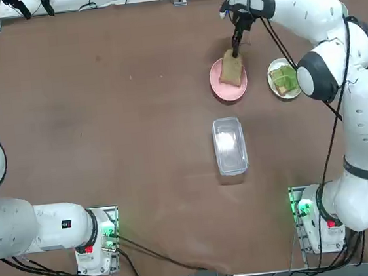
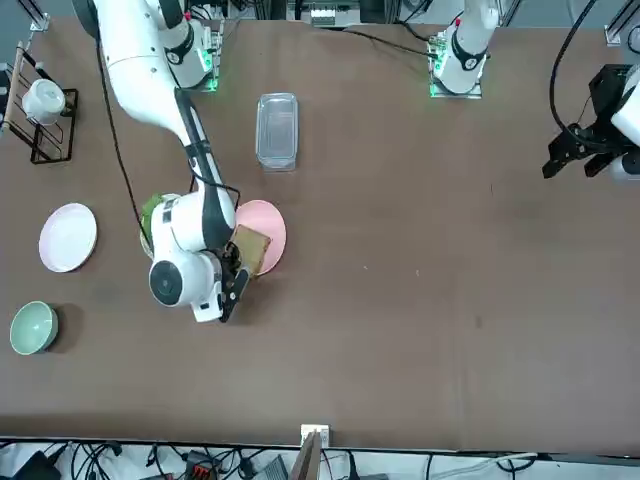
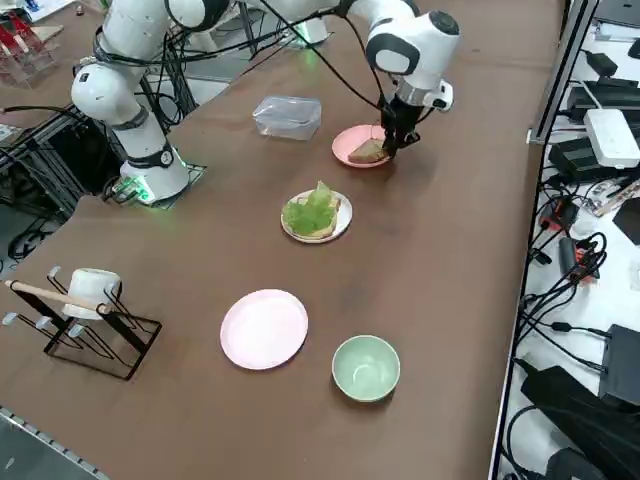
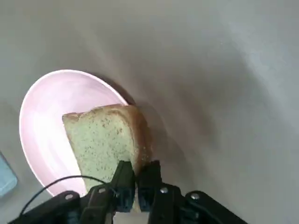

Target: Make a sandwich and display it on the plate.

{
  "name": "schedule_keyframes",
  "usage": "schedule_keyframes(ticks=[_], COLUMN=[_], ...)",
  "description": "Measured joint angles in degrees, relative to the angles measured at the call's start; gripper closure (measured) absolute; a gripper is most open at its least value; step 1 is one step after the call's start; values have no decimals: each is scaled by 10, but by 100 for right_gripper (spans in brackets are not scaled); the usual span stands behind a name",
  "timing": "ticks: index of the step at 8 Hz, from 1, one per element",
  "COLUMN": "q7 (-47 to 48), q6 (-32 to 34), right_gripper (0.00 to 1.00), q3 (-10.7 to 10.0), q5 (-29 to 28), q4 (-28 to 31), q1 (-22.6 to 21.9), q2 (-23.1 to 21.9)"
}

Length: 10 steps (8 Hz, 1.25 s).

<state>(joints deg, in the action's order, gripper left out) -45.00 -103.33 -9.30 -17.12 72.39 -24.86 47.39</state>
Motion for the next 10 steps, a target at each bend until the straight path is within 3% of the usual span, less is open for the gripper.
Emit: schedule_keyframes(ticks=[5, 8, 10], q7=[31, 71, 88], q6=[42, 76, 117], right_gripper=[93, 93, 93], q3=[-16, -21, -22], q5=[0, -5, -37], q4=[-4, -5, -4], q1=[9, 55, 110], q2=[-63, -103, -121])
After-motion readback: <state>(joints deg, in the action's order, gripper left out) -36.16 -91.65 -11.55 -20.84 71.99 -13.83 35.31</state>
